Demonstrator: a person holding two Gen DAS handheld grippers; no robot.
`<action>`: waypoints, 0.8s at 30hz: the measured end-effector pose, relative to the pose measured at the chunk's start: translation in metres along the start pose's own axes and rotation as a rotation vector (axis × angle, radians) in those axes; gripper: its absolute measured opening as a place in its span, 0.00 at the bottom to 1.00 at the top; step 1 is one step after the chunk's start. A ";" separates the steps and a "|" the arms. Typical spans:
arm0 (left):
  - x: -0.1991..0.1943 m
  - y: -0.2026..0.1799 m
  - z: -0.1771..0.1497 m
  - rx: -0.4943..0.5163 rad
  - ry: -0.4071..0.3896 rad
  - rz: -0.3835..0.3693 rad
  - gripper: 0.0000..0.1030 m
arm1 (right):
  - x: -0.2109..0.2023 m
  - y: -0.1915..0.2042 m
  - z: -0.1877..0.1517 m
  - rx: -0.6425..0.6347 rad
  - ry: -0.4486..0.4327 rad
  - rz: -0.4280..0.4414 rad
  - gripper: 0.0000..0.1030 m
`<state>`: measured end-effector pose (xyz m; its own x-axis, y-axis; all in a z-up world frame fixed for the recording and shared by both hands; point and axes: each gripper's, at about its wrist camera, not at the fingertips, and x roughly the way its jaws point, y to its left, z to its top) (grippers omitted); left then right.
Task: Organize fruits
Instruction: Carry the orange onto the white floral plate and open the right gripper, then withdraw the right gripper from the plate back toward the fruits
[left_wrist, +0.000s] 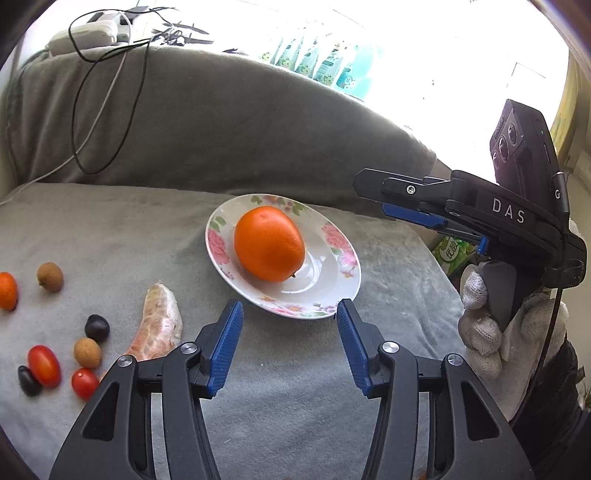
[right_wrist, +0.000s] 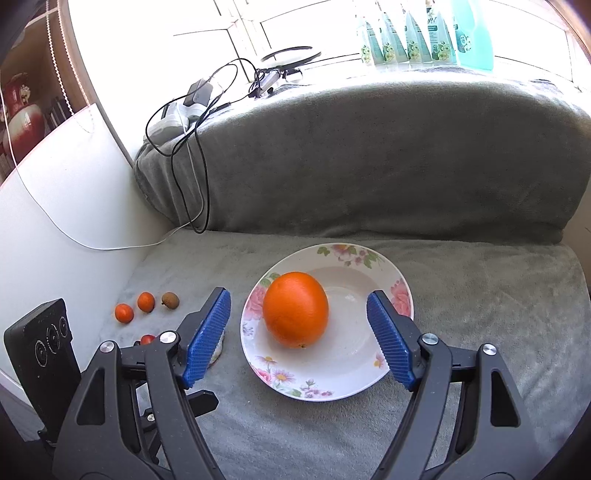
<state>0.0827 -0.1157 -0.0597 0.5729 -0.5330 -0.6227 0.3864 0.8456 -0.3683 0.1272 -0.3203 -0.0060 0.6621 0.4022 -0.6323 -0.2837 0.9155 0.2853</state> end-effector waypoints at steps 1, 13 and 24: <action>-0.003 0.002 -0.001 -0.001 -0.008 0.006 0.52 | -0.002 0.000 -0.003 -0.003 -0.009 0.001 0.77; -0.045 0.039 -0.018 -0.009 -0.077 0.122 0.58 | -0.003 0.034 -0.014 -0.129 -0.026 0.004 0.90; -0.078 0.089 -0.046 -0.050 -0.054 0.260 0.59 | 0.028 0.072 -0.021 -0.208 0.084 0.104 0.90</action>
<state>0.0393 0.0020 -0.0753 0.6864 -0.2969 -0.6639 0.1853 0.9541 -0.2351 0.1107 -0.2427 -0.0179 0.5646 0.4860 -0.6671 -0.4900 0.8478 0.2029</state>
